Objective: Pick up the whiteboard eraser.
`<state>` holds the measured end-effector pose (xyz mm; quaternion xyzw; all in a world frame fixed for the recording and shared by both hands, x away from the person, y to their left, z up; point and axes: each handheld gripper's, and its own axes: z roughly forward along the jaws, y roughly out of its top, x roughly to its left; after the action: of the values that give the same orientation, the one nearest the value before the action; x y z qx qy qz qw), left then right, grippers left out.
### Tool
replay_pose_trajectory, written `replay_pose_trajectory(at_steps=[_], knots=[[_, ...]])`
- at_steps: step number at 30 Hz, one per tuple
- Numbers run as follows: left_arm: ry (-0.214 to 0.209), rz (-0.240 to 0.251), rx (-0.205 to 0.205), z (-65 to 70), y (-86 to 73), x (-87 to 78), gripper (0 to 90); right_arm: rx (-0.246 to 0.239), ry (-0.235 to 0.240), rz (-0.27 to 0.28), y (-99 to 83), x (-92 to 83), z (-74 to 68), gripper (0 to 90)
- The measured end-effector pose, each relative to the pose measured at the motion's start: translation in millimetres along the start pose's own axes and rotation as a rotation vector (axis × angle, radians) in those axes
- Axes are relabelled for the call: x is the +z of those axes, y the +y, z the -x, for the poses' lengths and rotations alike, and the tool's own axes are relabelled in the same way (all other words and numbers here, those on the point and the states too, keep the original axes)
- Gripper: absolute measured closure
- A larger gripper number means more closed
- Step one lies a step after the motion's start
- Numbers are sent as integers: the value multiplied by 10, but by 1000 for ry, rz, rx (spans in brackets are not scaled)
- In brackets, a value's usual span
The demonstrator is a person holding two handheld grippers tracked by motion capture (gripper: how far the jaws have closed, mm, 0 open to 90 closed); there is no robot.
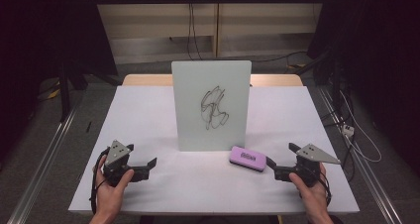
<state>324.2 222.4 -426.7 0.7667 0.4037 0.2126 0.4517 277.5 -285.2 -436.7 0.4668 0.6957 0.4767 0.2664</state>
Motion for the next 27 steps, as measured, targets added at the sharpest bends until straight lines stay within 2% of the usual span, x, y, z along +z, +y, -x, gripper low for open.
replay_pose_trajectory(at_steps=[2, 4, 8, 11, 12, 14, 18, 21, 24, 25, 27], knots=[[10, 0, 3, -2, 5, -4, 51, 6, 7, -5, -2, 3, 1, 32], [5, 5, -3, 0, 7, 2, 48, 13, 27, -2, -5, 9, 11, 31], [3, -3, -4, -5, 4, 11, 48, 18, 34, -11, 0, 4, 36, 32], [5, -7, -6, -11, 1, 17, 48, 12, 40, -41, -6, 10, 43, 33], [7, -13, 0, -16, 3, 15, 48, 27, 68, -62, -9, 22, 52, 38], [9, -13, 1, -17, 3, 15, 48, 29, 78, -65, -8, 24, 54, 39], [12, -21, -9, -20, -8, 33, 48, 20, 94, -62, -6, 19, 33, 36], [-4, -42, 0, -10, -17, 61, 48, 2, 92, -71, -10, 37, 7, 50], [-12, -45, 10, 4, -15, 69, 48, -7, 94, -65, -8, 48, -19, 45], [-13, -45, 21, 14, -13, 64, 48, -20, 95, -78, 10, 60, -53, 45], [-15, -47, 23, 14, -16, 64, 48, -14, 91, -88, 21, 74, -75, 47]])
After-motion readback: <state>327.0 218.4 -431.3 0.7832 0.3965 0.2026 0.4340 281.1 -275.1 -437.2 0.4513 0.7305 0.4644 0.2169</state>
